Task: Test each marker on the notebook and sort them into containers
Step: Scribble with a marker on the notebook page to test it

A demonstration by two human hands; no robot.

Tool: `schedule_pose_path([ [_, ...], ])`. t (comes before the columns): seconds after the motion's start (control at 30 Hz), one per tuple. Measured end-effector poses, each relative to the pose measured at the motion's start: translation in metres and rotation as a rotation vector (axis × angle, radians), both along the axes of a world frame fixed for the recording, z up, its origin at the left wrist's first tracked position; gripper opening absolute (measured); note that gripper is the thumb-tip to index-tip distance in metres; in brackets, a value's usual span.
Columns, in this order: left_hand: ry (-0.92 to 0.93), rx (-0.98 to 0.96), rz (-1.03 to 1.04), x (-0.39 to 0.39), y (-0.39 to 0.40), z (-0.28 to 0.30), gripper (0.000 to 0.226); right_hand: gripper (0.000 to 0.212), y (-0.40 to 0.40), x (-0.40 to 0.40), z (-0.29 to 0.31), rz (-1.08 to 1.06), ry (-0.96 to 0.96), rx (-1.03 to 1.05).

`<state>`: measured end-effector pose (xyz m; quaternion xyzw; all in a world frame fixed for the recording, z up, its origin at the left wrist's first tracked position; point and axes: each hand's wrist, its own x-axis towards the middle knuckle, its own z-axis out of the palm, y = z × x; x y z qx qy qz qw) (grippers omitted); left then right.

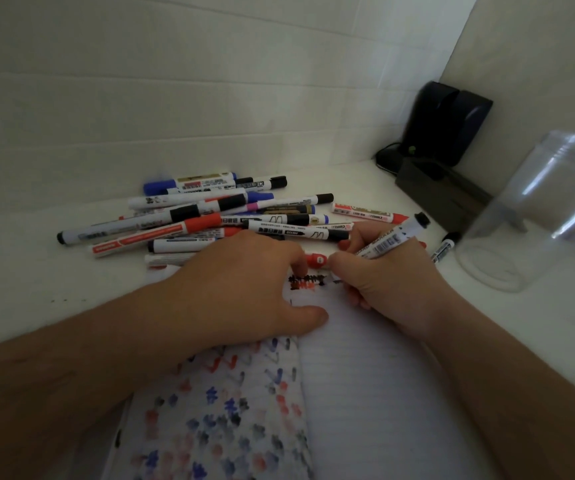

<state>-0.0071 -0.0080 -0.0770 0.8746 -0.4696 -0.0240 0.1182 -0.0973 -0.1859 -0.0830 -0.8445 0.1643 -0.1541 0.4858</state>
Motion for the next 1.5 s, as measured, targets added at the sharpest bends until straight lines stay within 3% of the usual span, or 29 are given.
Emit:
schedule_pose_path([
  [0.13, -0.002, -0.003, -0.005, 0.0, 0.0, 0.0, 0.065, 0.027, 0.0, 0.0, 0.001, -0.001, -0.01, 0.088],
  [0.37, -0.009, -0.007, -0.004, 0.0, 0.001, -0.001, 0.064, 0.023, 0.003, -0.001, 0.002, 0.007, 0.026, -0.042],
  [0.97, -0.013, -0.021, 0.0, -0.001, 0.002, -0.001, 0.064, 0.026, 0.0, 0.0, -0.002, -0.024, -0.033, 0.057],
  [1.3, 0.006, -0.025, -0.002, -0.003, 0.003, 0.0, 0.064, 0.03, 0.001, -0.002, 0.0, 0.035, 0.016, -0.038],
  [1.37, 0.039, -0.075, 0.015, -0.004, 0.004, -0.001, 0.061, 0.03, -0.001, -0.002, 0.003, 0.035, -0.027, 0.094],
  [1.5, 0.193, -0.377, 0.012, -0.005, 0.006, -0.005, 0.028, 0.026, -0.021, -0.006, 0.015, 0.188, -0.216, 0.692],
])
